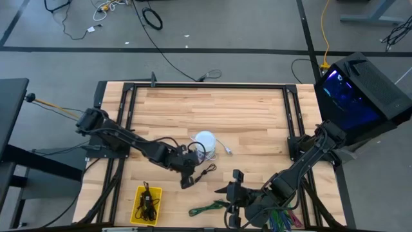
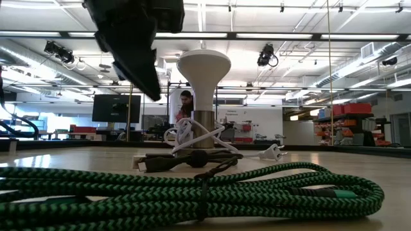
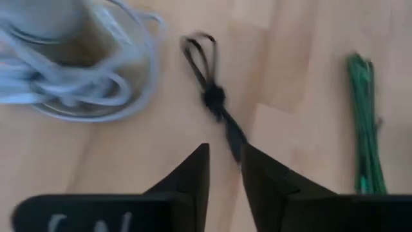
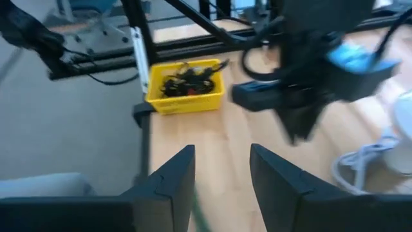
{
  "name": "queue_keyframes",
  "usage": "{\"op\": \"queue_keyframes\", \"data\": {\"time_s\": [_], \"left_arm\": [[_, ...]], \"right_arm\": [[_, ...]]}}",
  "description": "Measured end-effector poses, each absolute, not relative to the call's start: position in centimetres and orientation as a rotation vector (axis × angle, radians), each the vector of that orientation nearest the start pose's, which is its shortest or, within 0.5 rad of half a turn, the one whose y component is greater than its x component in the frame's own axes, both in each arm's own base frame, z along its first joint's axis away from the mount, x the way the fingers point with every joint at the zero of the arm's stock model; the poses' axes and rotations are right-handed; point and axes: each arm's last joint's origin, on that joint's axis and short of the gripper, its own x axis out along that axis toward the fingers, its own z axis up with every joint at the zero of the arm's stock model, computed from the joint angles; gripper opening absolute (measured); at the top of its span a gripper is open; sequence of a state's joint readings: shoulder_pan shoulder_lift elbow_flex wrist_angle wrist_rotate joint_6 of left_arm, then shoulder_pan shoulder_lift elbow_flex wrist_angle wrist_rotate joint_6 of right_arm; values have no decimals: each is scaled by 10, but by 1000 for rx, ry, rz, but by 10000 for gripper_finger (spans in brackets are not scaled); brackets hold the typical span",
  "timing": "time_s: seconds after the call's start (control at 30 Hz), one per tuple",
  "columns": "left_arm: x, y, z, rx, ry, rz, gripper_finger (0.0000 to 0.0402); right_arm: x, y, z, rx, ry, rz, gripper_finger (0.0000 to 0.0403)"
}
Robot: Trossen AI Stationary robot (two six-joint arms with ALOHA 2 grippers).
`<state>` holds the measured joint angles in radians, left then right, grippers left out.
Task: Pick & Place USB Port
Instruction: Put the black charger cable into the yellow bin
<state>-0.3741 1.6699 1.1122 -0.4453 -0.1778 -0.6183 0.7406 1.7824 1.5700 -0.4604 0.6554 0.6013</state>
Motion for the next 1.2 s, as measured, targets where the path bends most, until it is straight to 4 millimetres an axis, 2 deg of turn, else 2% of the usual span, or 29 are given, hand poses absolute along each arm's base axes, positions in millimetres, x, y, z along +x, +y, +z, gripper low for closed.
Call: {"op": "queue_keyframes", "data": {"time_s": [0.13,0.27,0.43,0.57,0.83,1.03,1.2], "left_arm": [[318,-120,200,-286,1011,79,137],[324,-120,203,-314,953,67,183],[331,-108,200,-342,929,128,216],[337,-98,191,-368,961,144,222],[348,-94,166,-447,1029,103,219],[349,-99,161,-488,1041,111,218],[347,-113,153,-477,1049,125,218]], "right_arm": [[304,253,308,99,544,-104,151],[302,251,302,61,559,-130,151],[302,249,294,7,566,-144,151],[302,249,294,-2,566,-140,151],[302,247,294,-7,568,-148,151],[302,247,294,-10,568,-147,151],[302,247,294,-10,569,-147,151]]}}
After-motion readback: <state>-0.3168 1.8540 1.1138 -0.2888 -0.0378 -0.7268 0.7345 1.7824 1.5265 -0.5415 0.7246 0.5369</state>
